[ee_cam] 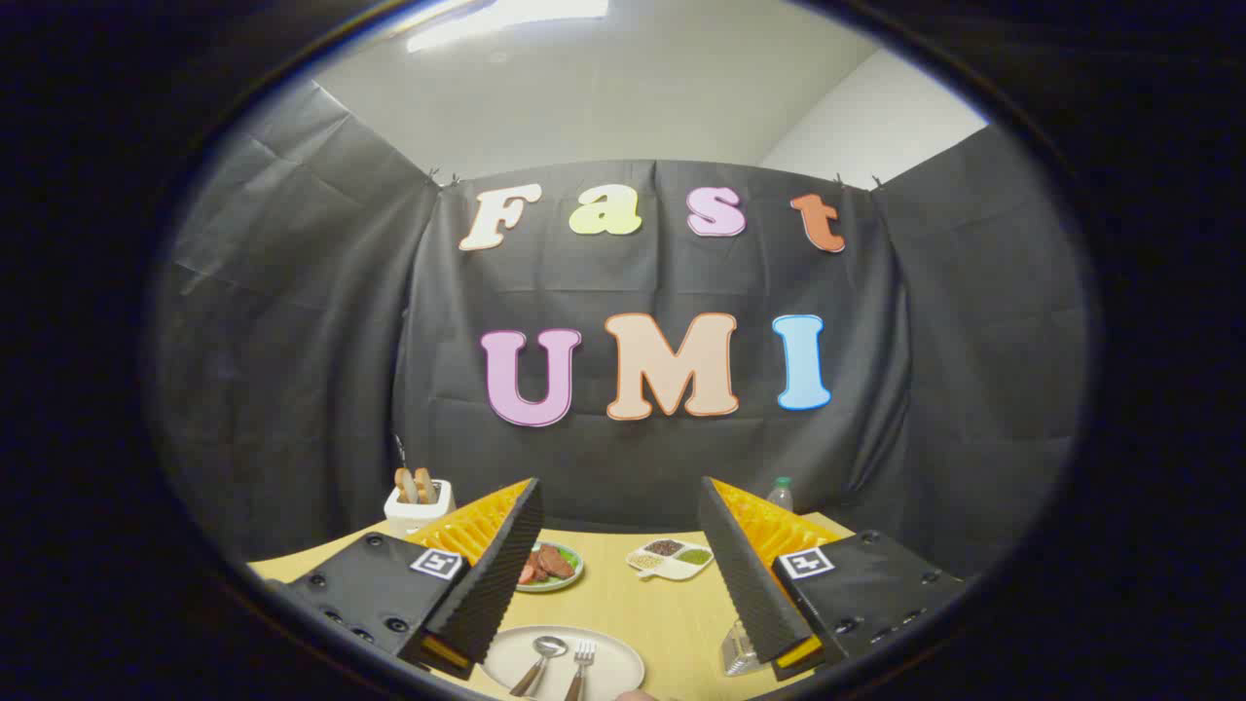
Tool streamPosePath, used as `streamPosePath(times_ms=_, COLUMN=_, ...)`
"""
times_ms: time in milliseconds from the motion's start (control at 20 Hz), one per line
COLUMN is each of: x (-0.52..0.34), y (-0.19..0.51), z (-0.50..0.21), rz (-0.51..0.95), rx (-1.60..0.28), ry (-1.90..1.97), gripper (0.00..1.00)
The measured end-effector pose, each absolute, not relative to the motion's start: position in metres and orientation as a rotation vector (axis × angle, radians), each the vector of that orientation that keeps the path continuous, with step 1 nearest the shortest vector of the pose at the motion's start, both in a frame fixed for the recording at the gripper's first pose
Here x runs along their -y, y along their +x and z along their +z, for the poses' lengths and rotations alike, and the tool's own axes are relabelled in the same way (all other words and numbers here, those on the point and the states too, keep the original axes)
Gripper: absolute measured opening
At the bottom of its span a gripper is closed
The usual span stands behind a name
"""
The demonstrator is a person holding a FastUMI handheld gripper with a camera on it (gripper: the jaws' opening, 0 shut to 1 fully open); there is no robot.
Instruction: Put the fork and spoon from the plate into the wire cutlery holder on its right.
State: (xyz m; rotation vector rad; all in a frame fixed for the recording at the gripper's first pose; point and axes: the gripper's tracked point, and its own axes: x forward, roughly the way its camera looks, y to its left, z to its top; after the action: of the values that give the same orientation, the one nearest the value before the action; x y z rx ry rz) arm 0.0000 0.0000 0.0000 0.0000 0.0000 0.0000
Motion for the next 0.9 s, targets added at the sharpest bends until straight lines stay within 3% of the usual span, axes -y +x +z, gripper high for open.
streamPosePath(times_ms=900, x=-0.015, y=0.001, z=-0.015, rz=0.041, rx=-0.067, ry=0.001, gripper=1.0)
